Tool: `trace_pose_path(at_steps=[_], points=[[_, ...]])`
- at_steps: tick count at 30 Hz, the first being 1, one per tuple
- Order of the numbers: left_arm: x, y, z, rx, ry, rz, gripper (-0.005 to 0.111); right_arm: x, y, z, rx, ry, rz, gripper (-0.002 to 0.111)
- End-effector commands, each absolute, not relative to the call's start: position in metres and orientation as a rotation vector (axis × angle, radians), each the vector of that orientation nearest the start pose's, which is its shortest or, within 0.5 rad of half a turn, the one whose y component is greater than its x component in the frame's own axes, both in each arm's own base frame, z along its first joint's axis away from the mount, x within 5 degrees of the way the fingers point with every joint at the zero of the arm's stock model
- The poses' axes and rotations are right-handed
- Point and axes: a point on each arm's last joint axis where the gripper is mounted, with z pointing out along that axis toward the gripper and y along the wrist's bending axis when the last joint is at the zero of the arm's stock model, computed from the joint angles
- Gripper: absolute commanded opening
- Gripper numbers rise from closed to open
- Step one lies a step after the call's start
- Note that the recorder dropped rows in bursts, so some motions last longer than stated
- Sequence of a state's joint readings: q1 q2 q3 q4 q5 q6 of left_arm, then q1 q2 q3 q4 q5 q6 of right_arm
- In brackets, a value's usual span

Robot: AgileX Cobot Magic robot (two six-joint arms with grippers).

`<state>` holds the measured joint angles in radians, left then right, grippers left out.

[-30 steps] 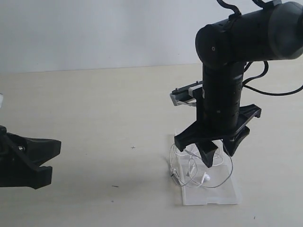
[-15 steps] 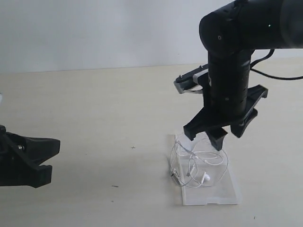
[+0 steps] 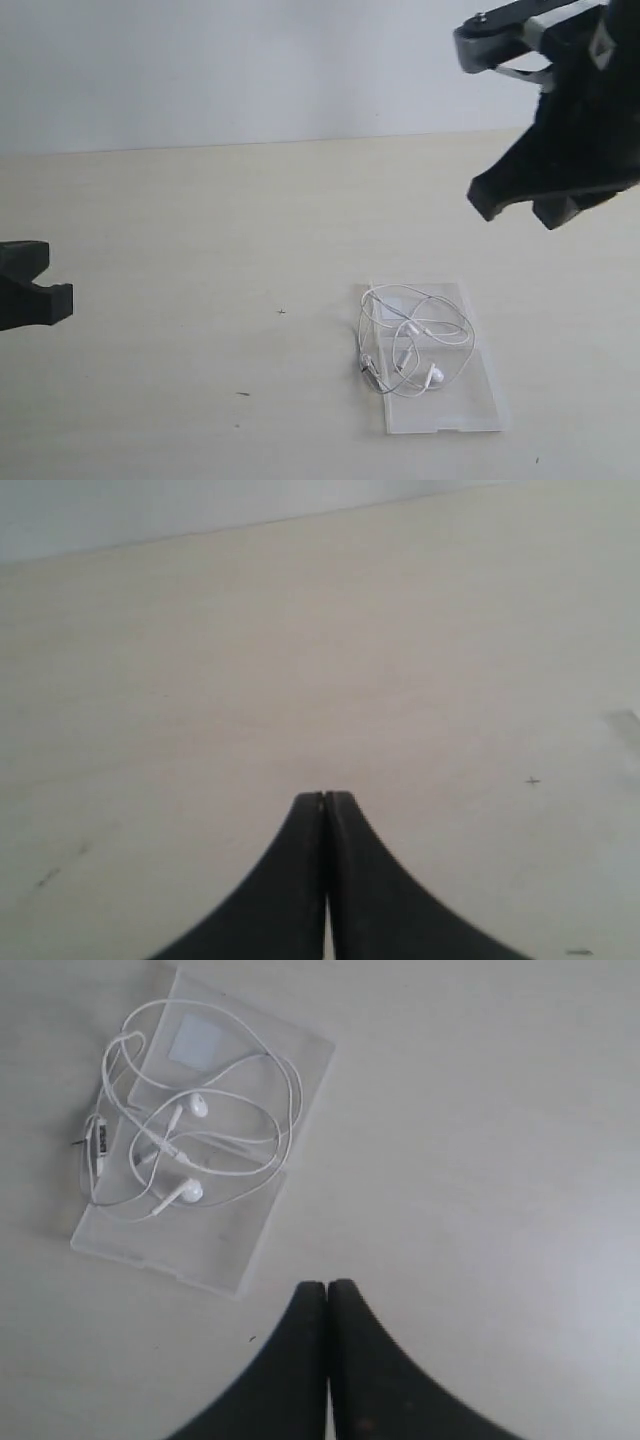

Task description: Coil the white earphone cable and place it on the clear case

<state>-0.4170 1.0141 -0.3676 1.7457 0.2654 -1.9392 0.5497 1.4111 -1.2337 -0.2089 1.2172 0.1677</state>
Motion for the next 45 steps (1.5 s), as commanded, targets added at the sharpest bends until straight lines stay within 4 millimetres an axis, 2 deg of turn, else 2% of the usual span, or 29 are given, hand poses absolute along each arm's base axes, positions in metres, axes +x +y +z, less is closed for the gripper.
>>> trace_pose_path(at_steps=[1, 4, 6, 10, 14, 17, 20, 25, 30, 33, 37, 41, 45], points=[[0.179, -0.047, 0.227, 0.033, 2.041, -0.04, 0.0, 0.205, 0.105, 0.333, -0.565, 2.718, -0.088, 0.0], [0.179, -0.047, 0.227, 0.033, 2.041, -0.04, 0.0, 0.181, 0.091, 0.352, -0.518, 2.637, -0.039, 0.0], [0.179, -0.047, 0.227, 0.033, 2.041, -0.04, 0.0, 0.172, 0.085, 0.361, -0.505, 2.596, -0.018, 0.0], [0.179, -0.047, 0.227, 0.033, 2.041, -0.04, 0.0, 0.162, 0.079, 0.37, -0.489, 2.552, 0.005, 0.0], [0.179, -0.047, 0.227, 0.033, 2.041, -0.04, 0.0, 0.159, 0.078, 0.372, -0.486, 2.542, 0.009, 0.0], [0.179, -0.047, 0.227, 0.033, 2.041, -0.042, 0.0, 0.148, 0.071, 0.381, -0.47, 2.495, 0.032, 0.0], [0.179, -0.047, 0.227, 0.033, 2.041, -0.042, 0.0, 0.13, 0.06, 0.392, -0.448, 2.427, 0.065, 0.0], [0.179, -0.047, 0.227, 0.033, 2.041, -0.042, 0.0, 0.086, 0.033, 0.413, -0.395, 2.258, 0.132, 0.0], [0.179, -0.047, 0.227, 0.033, 2.041, -0.042, 0.0, 0.042, 0.011, 0.433, -0.257, 1.942, 0.297, 0.0], [0.179, -0.047, 0.227, 0.033, 2.041, -0.042, 0.0, 0.02, 0.002, 0.425, -0.152, 1.836, 0.301, 0.0], [0.179, -0.047, 0.227, 0.033, 2.041, -0.042, 0.0, 0.001, 0.001, 0.389, -0.051, 1.836, 0.306, 0.0], [0.179, -0.047, 0.227, 0.033, 2.041, -0.042, 0.0, 0.005, 0.007, 0.347, -0.028, 1.903, 0.366, 0.0], [0.179, -0.047, 0.227, 0.033, 2.041, -0.042, 0.0, 0.026, 0.015, 0.308, -0.005, 1.933, 0.423, 0.0]])
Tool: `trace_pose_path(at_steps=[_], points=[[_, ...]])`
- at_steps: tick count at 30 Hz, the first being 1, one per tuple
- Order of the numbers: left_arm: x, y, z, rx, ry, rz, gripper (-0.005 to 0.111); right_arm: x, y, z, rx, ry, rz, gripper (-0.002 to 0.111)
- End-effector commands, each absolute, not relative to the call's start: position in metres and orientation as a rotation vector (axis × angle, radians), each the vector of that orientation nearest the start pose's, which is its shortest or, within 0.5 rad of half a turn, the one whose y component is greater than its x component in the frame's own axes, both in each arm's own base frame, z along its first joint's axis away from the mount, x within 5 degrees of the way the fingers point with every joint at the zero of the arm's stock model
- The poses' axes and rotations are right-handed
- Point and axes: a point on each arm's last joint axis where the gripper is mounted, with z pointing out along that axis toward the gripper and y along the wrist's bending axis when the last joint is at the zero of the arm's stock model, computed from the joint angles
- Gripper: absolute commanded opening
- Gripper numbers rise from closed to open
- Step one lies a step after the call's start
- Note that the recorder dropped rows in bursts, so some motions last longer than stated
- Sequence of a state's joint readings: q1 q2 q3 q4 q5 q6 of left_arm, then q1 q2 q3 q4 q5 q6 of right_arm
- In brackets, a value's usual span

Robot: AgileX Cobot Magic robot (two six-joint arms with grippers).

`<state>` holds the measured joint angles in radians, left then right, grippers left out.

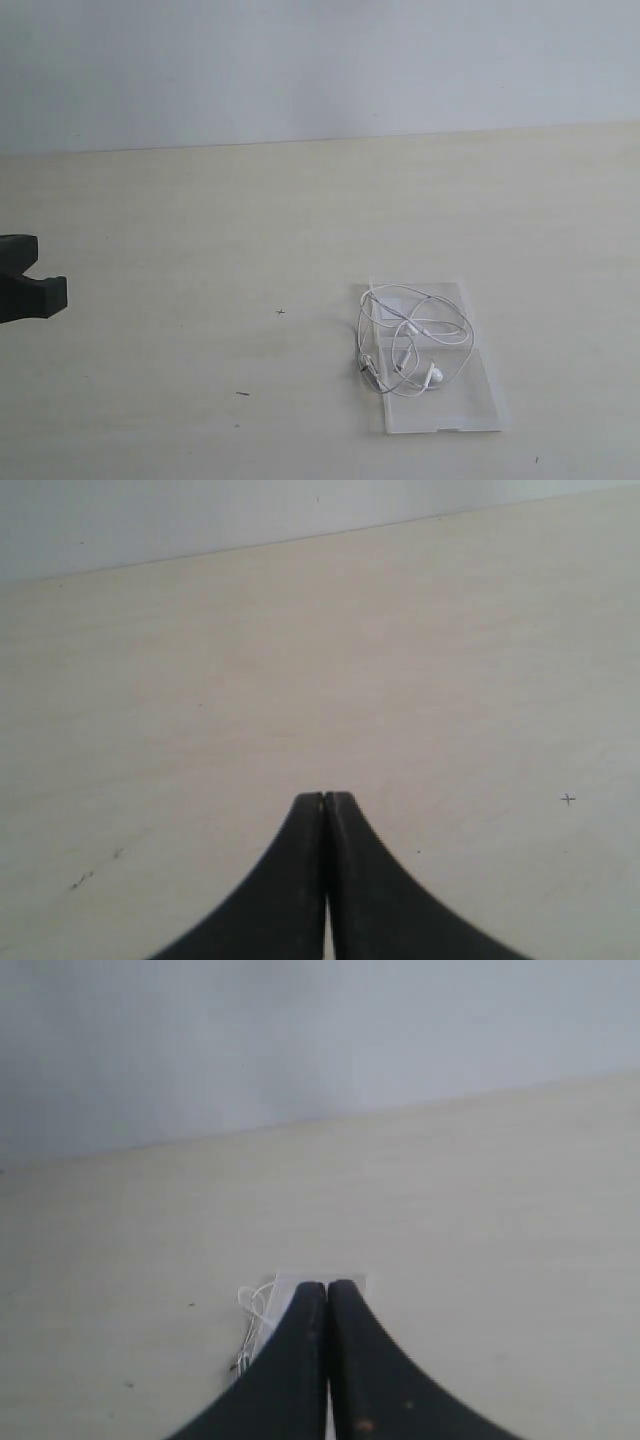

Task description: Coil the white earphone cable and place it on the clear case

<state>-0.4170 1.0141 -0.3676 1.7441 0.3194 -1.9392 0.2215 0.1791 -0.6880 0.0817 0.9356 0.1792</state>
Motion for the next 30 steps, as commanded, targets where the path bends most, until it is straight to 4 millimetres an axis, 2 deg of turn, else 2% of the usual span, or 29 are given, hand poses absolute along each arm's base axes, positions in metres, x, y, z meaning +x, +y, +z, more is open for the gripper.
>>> trace_pose_path(at_steps=[1, 5, 9, 14, 18, 23, 30], points=[[0.179, -0.047, 0.227, 0.033, 2.041, -0.042, 0.0, 0.032, 0.016, 0.3, 0.008, 1.909, 0.436, 0.0], [0.179, -0.047, 0.227, 0.033, 2.041, -0.042, 0.0, 0.05, 0.018, 0.275, 0.039, 1.805, 0.443, 0.0], [0.179, -0.047, 0.227, 0.033, 2.041, -0.042, 0.0, 0.059, 0.017, 0.258, -0.048, 1.716, 0.343, 0.0], [0.179, -0.047, 0.227, 0.033, 2.041, -0.042, 0.0, 0.053, 0.015, 0.242, -0.209, 1.662, 0.185, 0.0], [0.179, -0.047, 0.227, 0.033, 2.041, -0.042, 0.0, 0.047, 0.013, 0.231, -0.209, 1.636, 0.186, 0.0], [0.179, -0.047, 0.227, 0.033, 2.041, -0.042, 0.0, 0.05, 0.013, 0.212, -0.201, 1.695, 0.174, 0.0], [0.179, -0.047, 0.227, 0.034, 2.043, -0.041, 0.0, 0.052, 0.012, 0.196, -0.146, 1.752, 0.163, 0.0]])
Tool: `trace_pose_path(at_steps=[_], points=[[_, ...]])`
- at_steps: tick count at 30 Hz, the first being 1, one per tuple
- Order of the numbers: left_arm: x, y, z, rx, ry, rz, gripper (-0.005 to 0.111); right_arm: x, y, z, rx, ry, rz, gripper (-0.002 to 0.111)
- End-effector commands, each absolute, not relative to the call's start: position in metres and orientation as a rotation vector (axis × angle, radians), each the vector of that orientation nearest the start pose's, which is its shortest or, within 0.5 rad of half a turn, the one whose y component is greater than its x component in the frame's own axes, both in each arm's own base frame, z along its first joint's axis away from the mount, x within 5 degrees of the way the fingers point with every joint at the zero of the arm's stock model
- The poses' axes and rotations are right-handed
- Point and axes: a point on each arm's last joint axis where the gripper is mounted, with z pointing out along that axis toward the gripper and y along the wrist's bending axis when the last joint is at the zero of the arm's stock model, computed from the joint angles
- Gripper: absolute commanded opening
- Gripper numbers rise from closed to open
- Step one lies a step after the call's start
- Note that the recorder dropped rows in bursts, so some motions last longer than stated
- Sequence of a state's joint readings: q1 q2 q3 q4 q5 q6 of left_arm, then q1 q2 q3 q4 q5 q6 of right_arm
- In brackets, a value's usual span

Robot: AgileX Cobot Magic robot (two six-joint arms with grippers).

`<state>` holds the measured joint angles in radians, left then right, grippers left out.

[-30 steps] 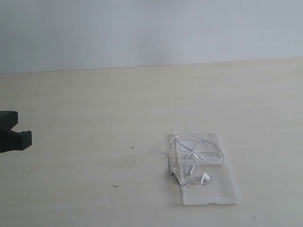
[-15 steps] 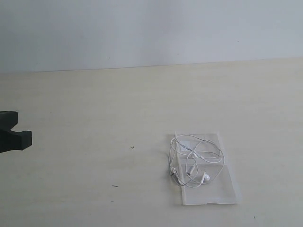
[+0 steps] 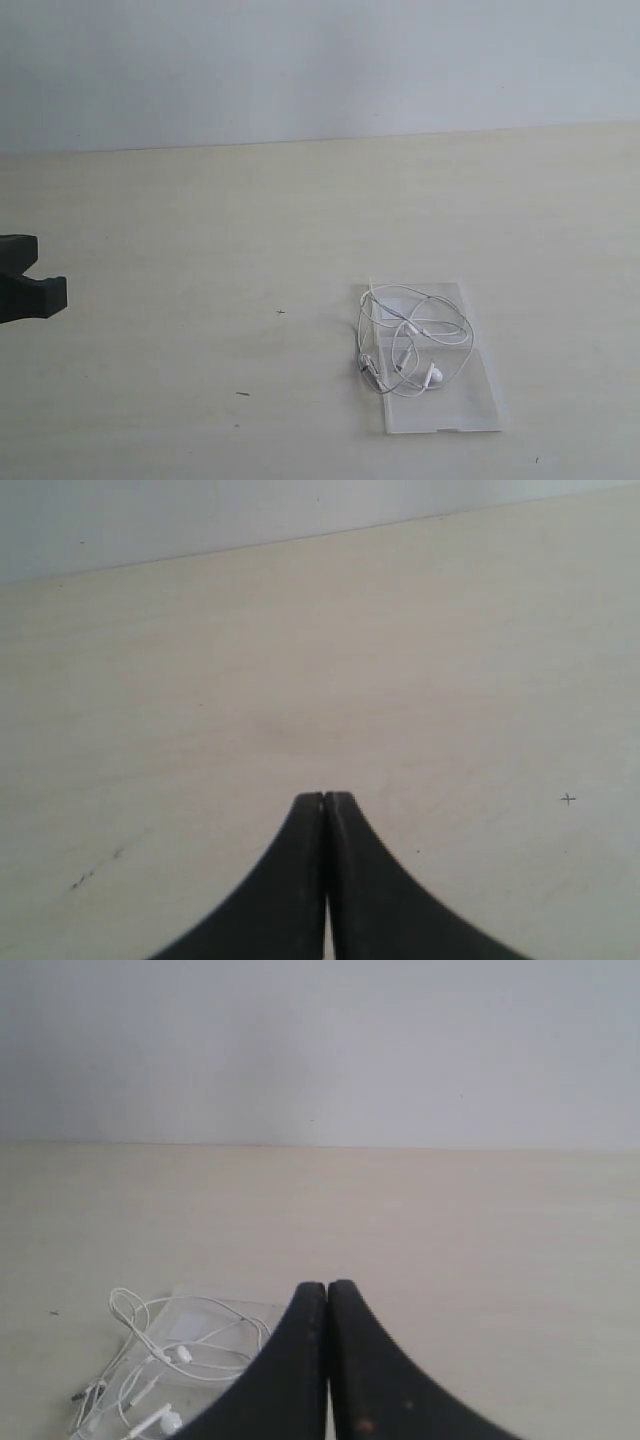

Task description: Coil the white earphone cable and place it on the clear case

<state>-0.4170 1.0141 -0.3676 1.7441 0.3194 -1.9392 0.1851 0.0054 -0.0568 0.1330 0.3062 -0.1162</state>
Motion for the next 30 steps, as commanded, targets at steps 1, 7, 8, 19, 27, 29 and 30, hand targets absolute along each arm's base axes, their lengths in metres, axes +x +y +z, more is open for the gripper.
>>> trace_pose_path(at_steps=[1, 7, 8, 19, 27, 29, 30], points=[[0.1789, -0.0474, 0.227, 0.034, 2.043, -0.041, 0.0, 0.0526, 0.0115, 0.1929, -0.135, 1.763, 0.164, 0.0], [0.1789, -0.0474, 0.227, 0.034, 2.043, -0.041, 0.0, 0.0536, 0.0102, 0.1867, -0.074, 1.778, 0.176, 0.0], [0.1789, -0.0474, 0.227, 0.034, 2.043, -0.041, 0.0, 0.0537, 0.0102, 0.1869, -0.073, 1.776, 0.176, 0.0], [0.1789, -0.0474, 0.227, 0.034, 2.043, -0.041, 0.0, 0.0541, 0.0081, 0.1871, -0.007, 1.775, 0.175, 0.0], [0.1789, -0.0474, 0.227, 0.034, 2.043, -0.041, 0.0, 0.054, 0.0082, 0.1869, 0.018, 1.778, 0.196, 0.0], [0.1789, -0.0474, 0.227, 0.034, 2.043, -0.041, 0.0, 0.054, 0.0082, 0.1869, 0.018, 1.778, 0.196, 0.0], [0.1789, -0.0474, 0.227, 0.034, 2.043, -0.041, 0.0, 0.054, 0.0082, 0.1869, 0.018, 1.778, 0.196, 0.0]])
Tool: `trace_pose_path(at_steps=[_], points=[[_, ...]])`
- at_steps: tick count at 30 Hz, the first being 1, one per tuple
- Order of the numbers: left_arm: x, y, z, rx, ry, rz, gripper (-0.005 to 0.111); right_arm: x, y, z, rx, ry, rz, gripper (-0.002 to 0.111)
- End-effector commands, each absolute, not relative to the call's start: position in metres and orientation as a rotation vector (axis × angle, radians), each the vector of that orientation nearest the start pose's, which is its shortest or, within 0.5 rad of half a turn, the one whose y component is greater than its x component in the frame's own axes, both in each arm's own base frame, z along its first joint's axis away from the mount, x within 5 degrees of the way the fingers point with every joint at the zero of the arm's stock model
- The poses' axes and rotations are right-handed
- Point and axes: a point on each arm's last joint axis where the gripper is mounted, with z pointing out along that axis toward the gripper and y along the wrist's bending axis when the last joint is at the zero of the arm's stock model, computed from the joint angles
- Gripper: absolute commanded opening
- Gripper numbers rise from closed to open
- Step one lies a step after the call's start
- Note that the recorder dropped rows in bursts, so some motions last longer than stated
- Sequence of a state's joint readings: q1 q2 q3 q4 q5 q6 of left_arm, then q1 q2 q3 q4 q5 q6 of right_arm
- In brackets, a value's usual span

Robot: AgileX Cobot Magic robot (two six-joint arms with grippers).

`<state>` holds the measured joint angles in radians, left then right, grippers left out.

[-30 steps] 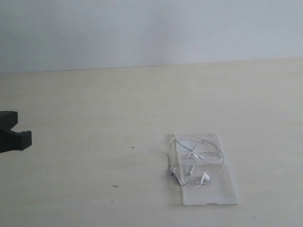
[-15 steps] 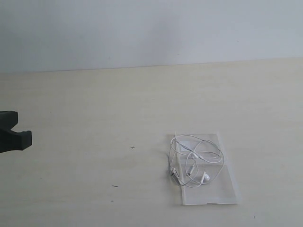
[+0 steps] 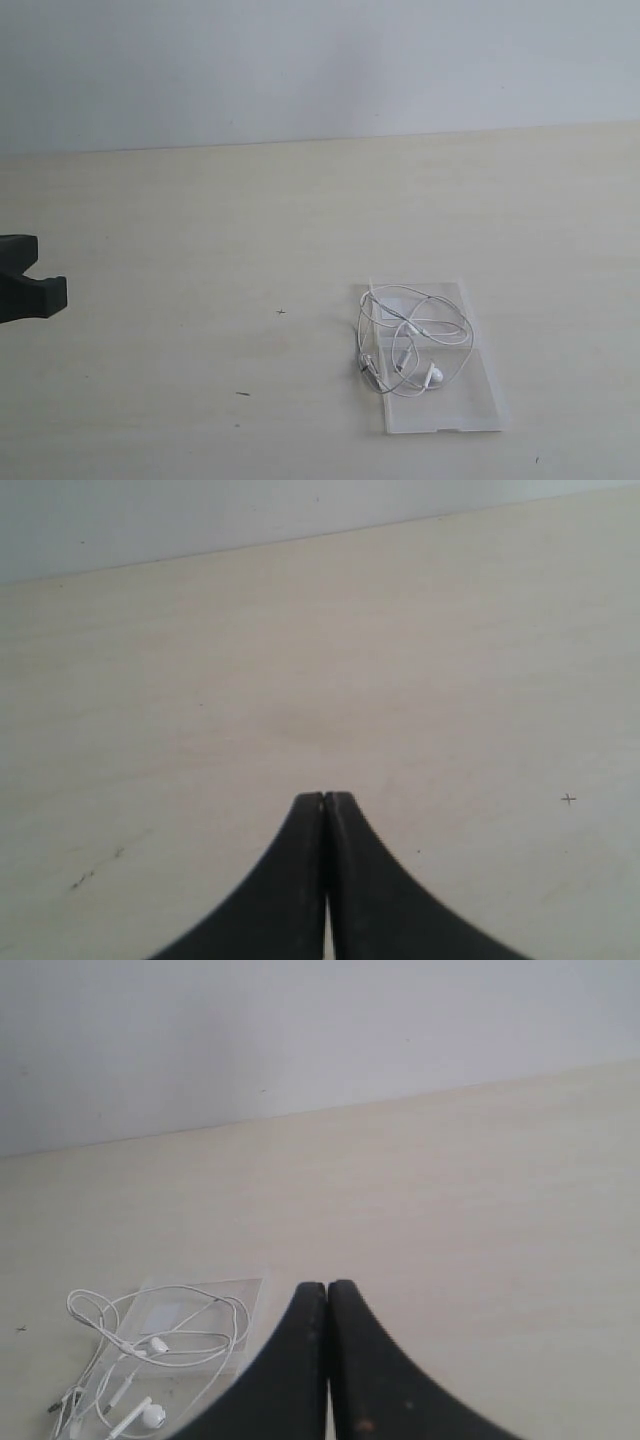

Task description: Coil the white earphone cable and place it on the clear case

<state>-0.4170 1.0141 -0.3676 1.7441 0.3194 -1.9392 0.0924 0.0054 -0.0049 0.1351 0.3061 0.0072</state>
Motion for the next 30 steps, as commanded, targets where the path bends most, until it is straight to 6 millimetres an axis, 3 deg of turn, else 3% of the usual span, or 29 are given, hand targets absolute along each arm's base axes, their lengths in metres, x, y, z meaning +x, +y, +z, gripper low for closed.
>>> trace_pose_path(at_steps=[1, 12, 17, 26, 30], points=[[0.179, -0.047, 0.227, 0.034, 2.043, -0.041, 0.0, 0.054, 0.008, 0.187, 0.018, 1.778, 0.196, 0.0], [0.179, -0.047, 0.227, 0.034, 2.043, -0.041, 0.0, 0.054, 0.008, 0.187, 0.018, 1.778, 0.196, 0.0], [0.17, -0.043, 0.243, 0.014, 1.959, -0.063, 0.0, 0.054, 0.008, 0.187, 0.018, 1.778, 0.196, 0.0], [0.118, -0.007, 0.296, -0.281, 1.611, -0.306, 0.0, 0.054, 0.008, 0.187, 0.018, 1.778, 0.196, 0.0], [0.086, -0.005, 0.312, -0.339, 1.45, -0.459, 0.0, 0.054, 0.008, 0.187, 0.018, 1.778, 0.196, 0.0]])
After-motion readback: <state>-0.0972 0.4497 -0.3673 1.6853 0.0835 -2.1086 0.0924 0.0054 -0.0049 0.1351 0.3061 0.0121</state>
